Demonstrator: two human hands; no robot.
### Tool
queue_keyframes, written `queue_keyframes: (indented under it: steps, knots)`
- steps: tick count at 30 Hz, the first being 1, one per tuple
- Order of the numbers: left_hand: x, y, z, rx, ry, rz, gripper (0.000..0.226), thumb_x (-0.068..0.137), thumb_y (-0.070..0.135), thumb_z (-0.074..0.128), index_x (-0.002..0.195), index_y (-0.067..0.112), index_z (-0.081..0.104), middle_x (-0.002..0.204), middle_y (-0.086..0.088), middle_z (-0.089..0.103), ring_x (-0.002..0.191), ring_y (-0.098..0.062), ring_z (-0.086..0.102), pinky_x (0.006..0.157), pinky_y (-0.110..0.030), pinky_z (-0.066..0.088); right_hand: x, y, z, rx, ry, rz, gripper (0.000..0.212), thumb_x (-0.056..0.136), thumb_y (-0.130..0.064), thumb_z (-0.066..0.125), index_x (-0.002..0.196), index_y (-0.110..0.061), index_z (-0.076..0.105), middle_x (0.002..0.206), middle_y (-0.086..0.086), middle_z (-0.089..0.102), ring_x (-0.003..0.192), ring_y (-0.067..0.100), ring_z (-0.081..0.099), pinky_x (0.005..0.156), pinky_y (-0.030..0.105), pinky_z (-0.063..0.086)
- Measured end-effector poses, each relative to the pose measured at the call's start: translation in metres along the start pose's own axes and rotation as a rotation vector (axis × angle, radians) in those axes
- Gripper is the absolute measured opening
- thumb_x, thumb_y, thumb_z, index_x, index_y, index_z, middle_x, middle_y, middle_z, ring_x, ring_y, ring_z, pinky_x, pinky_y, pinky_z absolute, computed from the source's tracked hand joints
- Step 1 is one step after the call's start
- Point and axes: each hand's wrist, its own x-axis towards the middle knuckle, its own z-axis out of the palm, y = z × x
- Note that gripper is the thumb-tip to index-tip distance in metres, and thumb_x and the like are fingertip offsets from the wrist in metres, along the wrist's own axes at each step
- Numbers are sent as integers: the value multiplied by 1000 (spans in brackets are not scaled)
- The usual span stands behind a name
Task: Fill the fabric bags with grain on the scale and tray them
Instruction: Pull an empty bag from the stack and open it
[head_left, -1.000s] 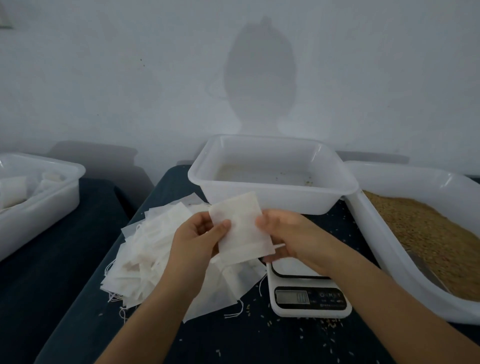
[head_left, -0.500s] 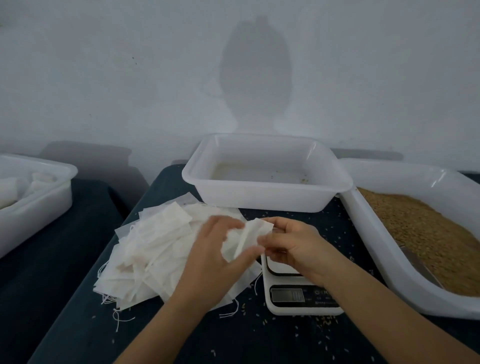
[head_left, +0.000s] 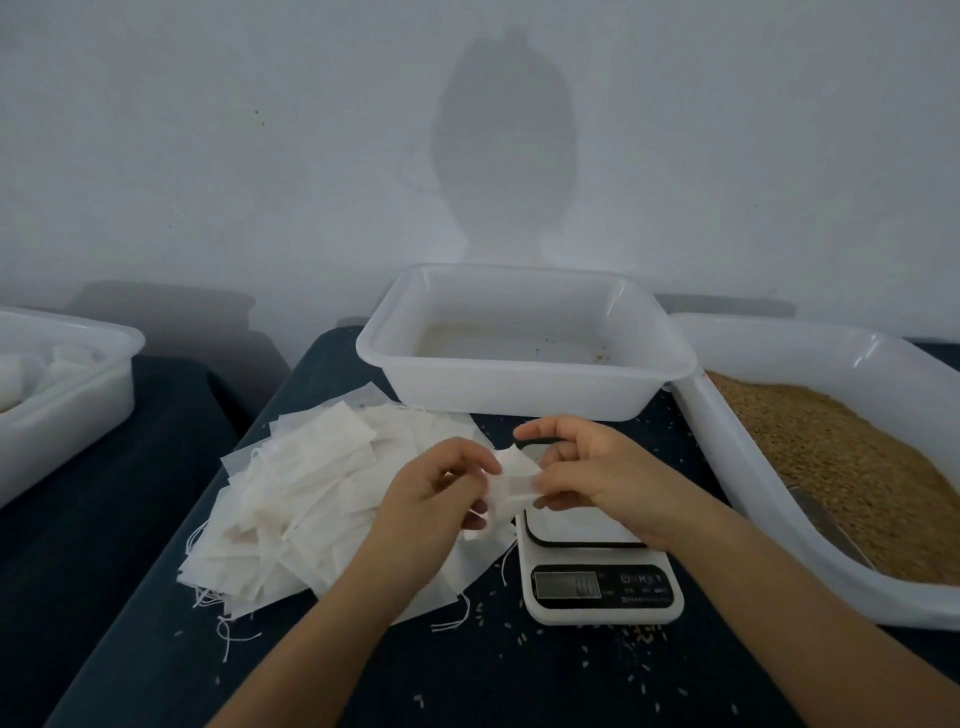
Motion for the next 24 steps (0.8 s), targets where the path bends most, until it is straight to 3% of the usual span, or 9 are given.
queue_keyframes:
  steps: [3,7,11,14,16,20,24]
  knots:
    - [-3,1,-1,547,-121,334,25,89,14,49,84,27,70,84,12,54,72,-4,52,67,-19,45,1,-1,2,-122,26,-44,37,82,2,58,108,-24,59,60,-8,54,59,3,62,64,19,54]
    - [2,0,-10,811,-230,631,26,83,46,59,91,23,67,112,14,50,97,2,46,81,-9,39,-1,-8,-5,-258,-6,-65,38,80,-1,62,103,-31,61,77,-3,59,61,3,62,61,15,51]
    - [8,2,-14,846,-260,726,20,77,40,69,83,21,68,122,1,58,97,-8,56,74,-26,53,-1,-10,-13,-285,12,-75,35,82,-3,63,101,-33,63,92,0,64,68,5,67,61,13,51]
    - [14,2,-8,940,-267,791,30,82,45,57,95,22,71,119,-2,61,100,-14,58,78,-24,51,0,-11,-16,-194,0,-60,32,84,-3,64,103,-29,62,89,0,67,71,6,69,61,14,52]
    - [16,1,-5,973,-259,804,34,85,46,50,92,20,71,116,-5,62,98,-18,61,75,-25,52,-1,-10,-17,-192,7,-58,31,84,-3,65,102,-28,62,86,0,67,71,5,69,62,14,52]
    - [17,-1,1,786,-165,710,21,82,34,67,82,13,71,107,0,63,89,-8,60,76,-20,51,-3,-9,-22,-293,81,-96,34,83,-1,66,101,-30,59,82,-3,64,66,2,66,63,15,53]
    - [18,2,11,530,-96,595,8,78,20,72,78,13,68,83,10,63,76,-4,57,68,-10,46,-12,-13,-24,-377,57,-107,27,87,-10,66,103,-31,60,84,-5,65,69,4,67,67,18,55]
